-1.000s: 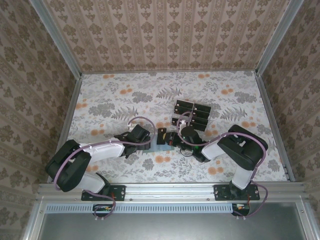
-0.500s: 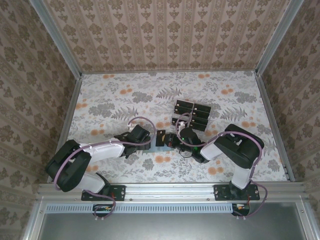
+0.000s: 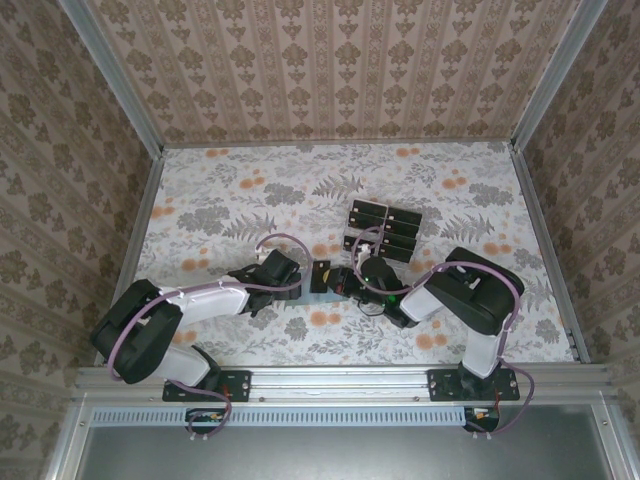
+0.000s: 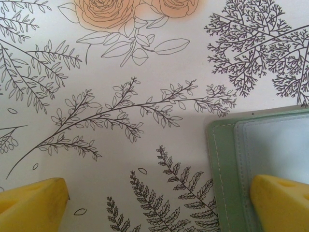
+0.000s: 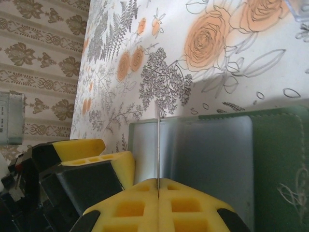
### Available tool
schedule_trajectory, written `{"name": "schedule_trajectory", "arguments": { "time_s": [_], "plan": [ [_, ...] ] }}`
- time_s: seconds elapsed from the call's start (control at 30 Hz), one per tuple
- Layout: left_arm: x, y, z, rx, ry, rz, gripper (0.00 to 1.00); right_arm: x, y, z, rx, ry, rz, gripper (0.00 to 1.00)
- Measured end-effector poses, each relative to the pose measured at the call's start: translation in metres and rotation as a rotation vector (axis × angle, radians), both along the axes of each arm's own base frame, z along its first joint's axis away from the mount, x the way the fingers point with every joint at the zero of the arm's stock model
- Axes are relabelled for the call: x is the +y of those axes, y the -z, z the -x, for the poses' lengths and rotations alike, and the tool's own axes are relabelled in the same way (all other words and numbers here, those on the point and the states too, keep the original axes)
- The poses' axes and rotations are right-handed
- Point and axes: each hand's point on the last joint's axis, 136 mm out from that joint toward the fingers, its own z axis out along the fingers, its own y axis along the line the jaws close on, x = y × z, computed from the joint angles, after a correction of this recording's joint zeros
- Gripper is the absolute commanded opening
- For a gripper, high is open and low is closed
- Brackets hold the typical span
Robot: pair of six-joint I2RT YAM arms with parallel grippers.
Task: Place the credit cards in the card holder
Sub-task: Insert the credit card into the card slot.
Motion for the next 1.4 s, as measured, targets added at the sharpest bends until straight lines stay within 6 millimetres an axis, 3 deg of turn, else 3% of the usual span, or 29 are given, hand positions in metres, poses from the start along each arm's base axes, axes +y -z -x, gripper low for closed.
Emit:
{"name": "schedule_trajectory", "arguments": {
  "time_s": [1.4],
  "plan": [
    [0.0,0.0,0.0,0.0,-0.001,0.002,1.0,0.004,0.014,0.021,0.088,-0.063,-0.071,0.0]
  ]
}}
